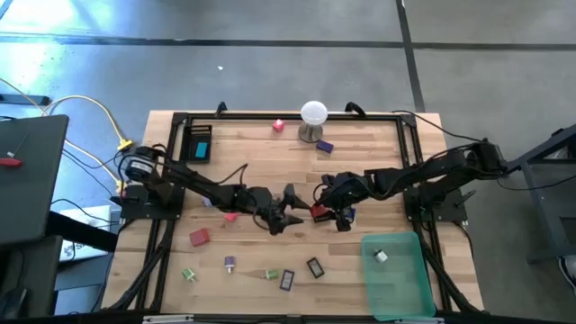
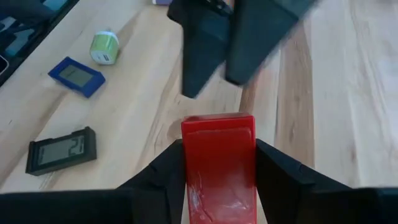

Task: Pick & Place Office items
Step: Put the red digital clock into the black bin

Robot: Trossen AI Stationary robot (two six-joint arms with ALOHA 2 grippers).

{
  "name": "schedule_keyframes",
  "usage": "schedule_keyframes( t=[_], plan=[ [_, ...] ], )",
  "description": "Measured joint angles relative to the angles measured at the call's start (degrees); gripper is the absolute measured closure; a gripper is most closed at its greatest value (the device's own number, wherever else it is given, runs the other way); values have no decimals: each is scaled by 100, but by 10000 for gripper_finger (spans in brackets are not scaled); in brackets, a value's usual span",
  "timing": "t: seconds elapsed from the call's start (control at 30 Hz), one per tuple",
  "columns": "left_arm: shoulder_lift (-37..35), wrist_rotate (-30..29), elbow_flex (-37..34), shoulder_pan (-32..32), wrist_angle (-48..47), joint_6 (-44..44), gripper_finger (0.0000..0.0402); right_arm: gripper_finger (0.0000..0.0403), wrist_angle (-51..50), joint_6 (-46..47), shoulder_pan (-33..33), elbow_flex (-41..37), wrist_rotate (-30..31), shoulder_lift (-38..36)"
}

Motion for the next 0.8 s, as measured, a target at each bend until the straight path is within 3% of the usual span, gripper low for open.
schedule_keyframes(
  t=[0.17,0.57,0.8],
  plan=[
    [30,19,4,-25,393,479,117,257,-8,50,-2,0,-31,0],
    [31,69,4,236,402,579,117,257,-35,289,-4,0,-42,0],
    [32,494,4,220,394,592,117,258,-37,288,-4,0,-103,-2]
  ],
)
